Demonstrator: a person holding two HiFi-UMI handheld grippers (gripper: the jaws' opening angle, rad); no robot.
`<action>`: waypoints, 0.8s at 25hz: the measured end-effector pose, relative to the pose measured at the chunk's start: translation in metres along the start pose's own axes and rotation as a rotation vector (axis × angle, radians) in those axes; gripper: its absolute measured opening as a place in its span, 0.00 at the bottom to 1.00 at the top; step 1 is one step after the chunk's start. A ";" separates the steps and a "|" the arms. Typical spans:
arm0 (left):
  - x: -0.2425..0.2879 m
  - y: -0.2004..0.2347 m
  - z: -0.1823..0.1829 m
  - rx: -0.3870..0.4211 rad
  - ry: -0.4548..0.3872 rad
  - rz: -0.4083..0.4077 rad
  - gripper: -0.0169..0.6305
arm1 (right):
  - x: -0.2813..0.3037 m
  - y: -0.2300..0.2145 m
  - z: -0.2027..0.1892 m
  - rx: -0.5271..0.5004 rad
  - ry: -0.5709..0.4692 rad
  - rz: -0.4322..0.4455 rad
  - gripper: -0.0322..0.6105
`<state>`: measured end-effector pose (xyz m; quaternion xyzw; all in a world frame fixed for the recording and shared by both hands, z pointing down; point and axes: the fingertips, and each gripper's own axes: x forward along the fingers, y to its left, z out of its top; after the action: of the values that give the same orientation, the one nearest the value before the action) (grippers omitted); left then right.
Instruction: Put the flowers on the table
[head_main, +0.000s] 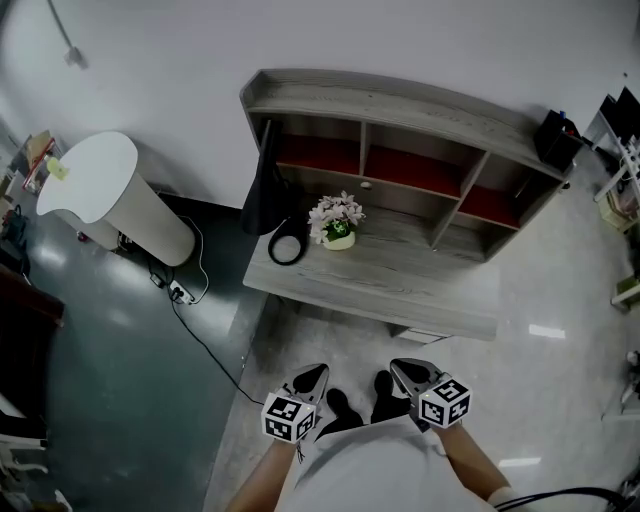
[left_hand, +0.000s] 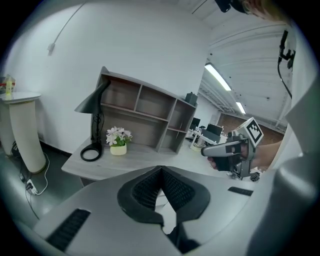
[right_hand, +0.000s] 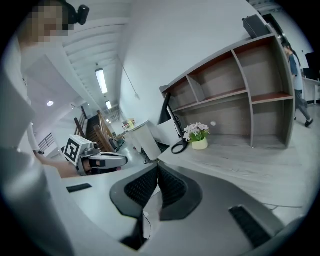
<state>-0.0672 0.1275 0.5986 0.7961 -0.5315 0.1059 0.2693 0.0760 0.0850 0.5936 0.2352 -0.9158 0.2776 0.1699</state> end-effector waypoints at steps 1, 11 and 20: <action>-0.002 -0.002 -0.002 -0.006 0.002 0.002 0.04 | -0.003 -0.002 0.002 0.001 -0.004 0.006 0.08; 0.000 -0.021 -0.002 -0.057 -0.025 0.059 0.04 | -0.023 -0.031 0.024 -0.017 -0.029 0.053 0.08; 0.016 -0.014 0.016 -0.019 -0.038 0.093 0.04 | -0.023 -0.050 0.026 -0.036 -0.016 0.045 0.08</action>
<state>-0.0500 0.1100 0.5878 0.7698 -0.5739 0.0980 0.2616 0.1165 0.0408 0.5845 0.2138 -0.9270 0.2630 0.1603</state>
